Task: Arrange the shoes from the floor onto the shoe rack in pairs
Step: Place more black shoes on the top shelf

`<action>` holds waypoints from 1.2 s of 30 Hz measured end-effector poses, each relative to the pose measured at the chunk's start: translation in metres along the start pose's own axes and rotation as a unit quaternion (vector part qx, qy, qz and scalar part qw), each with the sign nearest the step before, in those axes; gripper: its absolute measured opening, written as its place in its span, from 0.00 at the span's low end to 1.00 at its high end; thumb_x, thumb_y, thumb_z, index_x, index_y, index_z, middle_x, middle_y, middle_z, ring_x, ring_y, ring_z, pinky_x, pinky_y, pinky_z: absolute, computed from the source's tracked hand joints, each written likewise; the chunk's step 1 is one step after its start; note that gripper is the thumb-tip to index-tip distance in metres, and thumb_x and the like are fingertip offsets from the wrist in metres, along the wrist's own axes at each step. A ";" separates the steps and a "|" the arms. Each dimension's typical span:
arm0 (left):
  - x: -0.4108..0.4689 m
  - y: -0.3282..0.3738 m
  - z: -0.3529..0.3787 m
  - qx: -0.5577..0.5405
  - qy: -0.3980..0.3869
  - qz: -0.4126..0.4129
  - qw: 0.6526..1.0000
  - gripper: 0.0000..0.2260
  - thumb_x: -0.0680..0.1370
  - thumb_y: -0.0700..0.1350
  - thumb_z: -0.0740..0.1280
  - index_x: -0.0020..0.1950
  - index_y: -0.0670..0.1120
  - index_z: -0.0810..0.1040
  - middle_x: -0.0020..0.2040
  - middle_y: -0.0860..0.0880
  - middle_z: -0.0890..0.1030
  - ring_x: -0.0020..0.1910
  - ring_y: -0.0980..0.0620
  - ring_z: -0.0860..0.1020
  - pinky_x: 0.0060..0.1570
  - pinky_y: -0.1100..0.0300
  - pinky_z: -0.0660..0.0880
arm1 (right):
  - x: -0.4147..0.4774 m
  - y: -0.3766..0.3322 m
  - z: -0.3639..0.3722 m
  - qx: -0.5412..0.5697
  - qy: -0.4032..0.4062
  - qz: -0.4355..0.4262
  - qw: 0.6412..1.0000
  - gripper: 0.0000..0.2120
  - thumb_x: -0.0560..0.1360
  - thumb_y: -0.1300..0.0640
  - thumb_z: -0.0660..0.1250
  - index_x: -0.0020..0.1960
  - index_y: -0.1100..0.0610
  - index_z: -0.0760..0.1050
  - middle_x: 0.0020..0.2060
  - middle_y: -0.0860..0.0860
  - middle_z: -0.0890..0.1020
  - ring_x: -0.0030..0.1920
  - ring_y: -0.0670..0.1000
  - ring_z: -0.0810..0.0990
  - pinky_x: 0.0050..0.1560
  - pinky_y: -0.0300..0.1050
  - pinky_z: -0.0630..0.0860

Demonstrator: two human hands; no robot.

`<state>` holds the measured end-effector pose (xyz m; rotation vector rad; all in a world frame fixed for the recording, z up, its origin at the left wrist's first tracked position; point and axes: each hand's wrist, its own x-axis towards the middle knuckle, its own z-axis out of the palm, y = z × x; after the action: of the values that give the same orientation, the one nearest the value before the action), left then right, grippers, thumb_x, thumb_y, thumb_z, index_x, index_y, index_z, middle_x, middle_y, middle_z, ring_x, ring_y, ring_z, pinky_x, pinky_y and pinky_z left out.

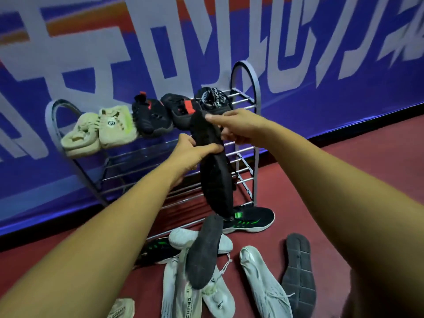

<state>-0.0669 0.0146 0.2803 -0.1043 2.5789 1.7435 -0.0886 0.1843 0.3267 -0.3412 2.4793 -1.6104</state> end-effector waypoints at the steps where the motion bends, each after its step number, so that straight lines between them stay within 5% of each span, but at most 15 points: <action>1: 0.001 0.008 -0.001 -0.025 -0.002 -0.002 1.000 0.32 0.58 0.60 0.80 0.50 0.51 0.65 0.54 0.48 0.80 0.48 0.51 0.80 0.40 0.55 0.69 | 0.002 -0.001 -0.007 0.041 0.002 -0.008 0.999 0.19 0.76 0.38 0.68 0.46 0.54 0.77 0.29 0.51 0.77 0.27 0.47 0.67 0.30 0.41 0.62; 7: 0.002 0.057 -0.008 -0.212 -0.022 0.024 0.977 0.15 0.74 0.46 0.75 0.56 0.43 0.76 0.41 0.49 0.83 0.34 0.56 0.81 0.35 0.64 0.77 | 0.004 0.003 -0.039 0.089 0.027 0.011 0.996 0.13 0.78 0.44 0.69 0.46 0.54 0.79 0.28 0.46 0.77 0.28 0.46 0.67 0.27 0.38 0.61; 9: 0.005 0.070 -0.009 -0.256 -0.023 0.028 0.966 0.08 0.75 0.46 0.73 0.49 0.44 0.80 0.41 0.46 0.83 0.39 0.52 0.80 0.45 0.62 0.78 | 0.001 0.009 -0.045 0.076 -0.029 0.058 0.995 0.16 0.76 0.39 0.69 0.42 0.51 0.75 0.29 0.47 0.74 0.28 0.45 0.64 0.27 0.38 0.59; 11: 0.012 0.078 -0.011 -0.286 -0.025 0.029 0.957 0.08 0.73 0.48 0.75 0.46 0.45 0.80 0.45 0.43 0.81 0.45 0.47 0.76 0.50 0.56 0.74 | -0.001 0.014 -0.050 0.089 -0.089 0.088 0.988 0.20 0.73 0.34 0.69 0.45 0.51 0.74 0.33 0.48 0.73 0.29 0.45 0.63 0.27 0.38 0.58; 15: 0.024 0.089 -0.009 -0.316 -0.008 0.020 0.948 0.09 0.72 0.50 0.74 0.44 0.47 0.79 0.32 0.50 0.76 0.30 0.53 0.70 0.37 0.60 0.70 | -0.006 0.020 -0.059 0.081 -0.148 0.120 0.978 0.18 0.73 0.38 0.71 0.50 0.52 0.75 0.34 0.49 0.74 0.30 0.45 0.66 0.31 0.39 0.59; 18: 0.027 0.094 -0.004 -0.324 -0.004 0.020 0.946 0.11 0.73 0.52 0.73 0.47 0.45 0.79 0.36 0.48 0.79 0.30 0.53 0.76 0.40 0.58 0.78 | -0.011 0.022 -0.059 0.092 -0.193 0.125 0.969 0.11 0.79 0.46 0.66 0.47 0.53 0.77 0.28 0.47 0.75 0.29 0.45 0.62 0.34 0.40 0.54; 20: 0.029 0.097 -0.001 -0.313 -0.002 0.016 0.950 0.14 0.74 0.53 0.73 0.52 0.44 0.80 0.41 0.46 0.82 0.34 0.51 0.80 0.48 0.55 0.81 | -0.008 0.023 -0.058 0.114 -0.176 0.110 0.972 0.10 0.80 0.50 0.65 0.44 0.53 0.79 0.26 0.47 0.76 0.33 0.47 0.61 0.35 0.42 0.51; 24: 0.026 0.100 0.007 -0.242 -0.030 -0.002 0.970 0.13 0.77 0.55 0.70 0.51 0.46 0.78 0.36 0.49 0.83 0.27 0.55 0.80 0.30 0.64 0.76 | 0.001 0.024 -0.056 0.165 -0.092 0.087 0.978 0.10 0.80 0.52 0.67 0.40 0.51 0.74 0.25 0.46 0.71 0.27 0.44 0.59 0.31 0.39 0.51; 30: 0.021 0.088 0.008 -0.157 -0.042 0.029 0.986 0.07 0.76 0.50 0.71 0.46 0.49 0.76 0.36 0.53 0.85 0.34 0.57 0.84 0.45 0.55 0.70 | 0.009 0.028 -0.058 0.199 -0.023 0.058 0.978 0.08 0.81 0.53 0.66 0.43 0.54 0.73 0.32 0.52 0.82 0.24 0.43 0.62 0.26 0.36 0.58; 36: 0.028 0.090 0.012 -0.228 -0.021 0.034 0.973 0.06 0.76 0.45 0.72 0.49 0.50 0.76 0.45 0.50 0.85 0.43 0.54 0.83 0.44 0.58 0.71 | 0.018 0.030 -0.060 0.215 0.083 0.002 0.973 0.10 0.77 0.52 0.71 0.54 0.57 0.80 0.34 0.51 0.76 0.26 0.43 0.67 0.26 0.37 0.60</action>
<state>-0.1016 0.0575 0.3572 0.0138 2.1280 2.3009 -0.1247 0.2439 0.3229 -0.1450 2.1463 -2.1860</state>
